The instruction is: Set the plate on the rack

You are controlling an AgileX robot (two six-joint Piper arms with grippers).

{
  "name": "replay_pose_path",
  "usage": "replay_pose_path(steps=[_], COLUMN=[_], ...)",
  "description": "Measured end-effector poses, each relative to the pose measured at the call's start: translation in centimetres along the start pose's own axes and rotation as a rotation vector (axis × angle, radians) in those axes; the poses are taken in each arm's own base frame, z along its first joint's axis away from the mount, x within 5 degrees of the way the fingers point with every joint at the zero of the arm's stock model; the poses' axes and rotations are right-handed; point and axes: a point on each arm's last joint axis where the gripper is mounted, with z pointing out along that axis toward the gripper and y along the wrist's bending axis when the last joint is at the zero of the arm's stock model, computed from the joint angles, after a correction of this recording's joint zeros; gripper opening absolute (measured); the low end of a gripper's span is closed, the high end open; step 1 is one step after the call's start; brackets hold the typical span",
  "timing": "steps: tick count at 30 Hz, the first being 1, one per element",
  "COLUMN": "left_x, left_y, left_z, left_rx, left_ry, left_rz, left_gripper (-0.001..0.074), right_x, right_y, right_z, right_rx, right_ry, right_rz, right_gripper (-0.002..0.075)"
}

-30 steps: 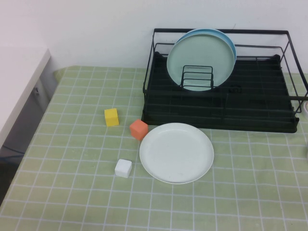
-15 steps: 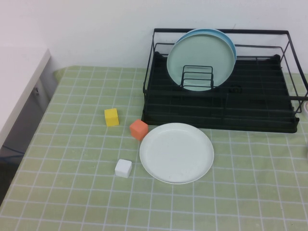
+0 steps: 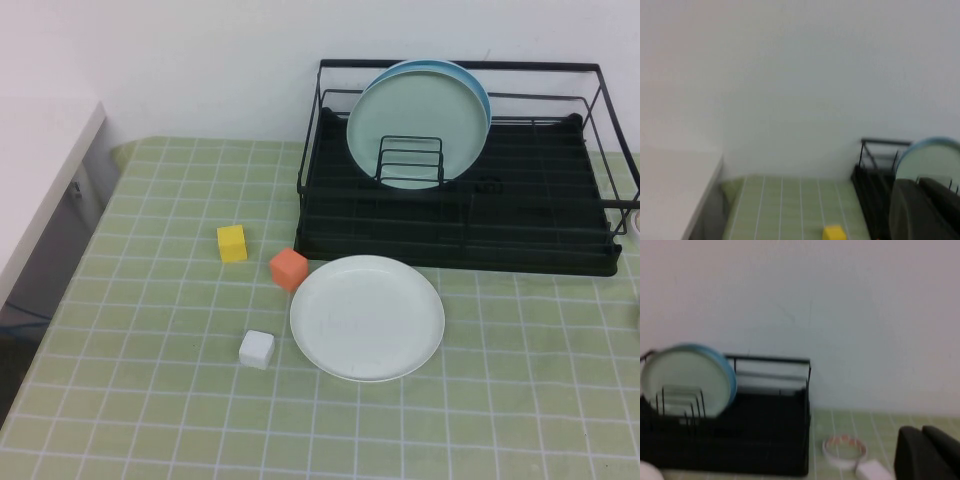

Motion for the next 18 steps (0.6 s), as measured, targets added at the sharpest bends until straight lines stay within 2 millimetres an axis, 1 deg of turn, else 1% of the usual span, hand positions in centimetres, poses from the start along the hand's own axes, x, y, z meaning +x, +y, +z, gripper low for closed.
replay_pose_path(steps=[3,4,7,10,13,18], left_x=[0.7,1.3,3.4,5.0,5.7,6.1], left_y=[0.1,0.1,0.3,0.3,0.1,-0.5], left_z=[2.6,3.6,6.3,8.7,11.4,16.4], left_rx=[-0.023,-0.029,-0.048,-0.068,-0.08,-0.06], left_ry=[0.181,0.244,0.41,0.553,0.671,0.858], left_rz=[-0.006,-0.02,-0.082,-0.148,-0.222,-0.287], left_gripper=[-0.0001,-0.0001,-0.0002,-0.0001,-0.0001,-0.0001], right_x=[0.8,1.2,2.8,4.1,4.8,5.2], right_y=[0.1,0.2,0.6,1.2,1.8,2.7], right_z=[1.5,2.2,3.5,4.4,5.0,5.9], right_rx=[-0.016,-0.024,-0.069,-0.152,-0.241,-0.339], right_ry=[0.195,0.267,0.47,0.627,0.708,0.747], right_rz=[0.008,0.017,0.02,-0.01,-0.018,0.02], right_gripper=[-0.0001,-0.0001,-0.0001,-0.0001,-0.0001,-0.0001])
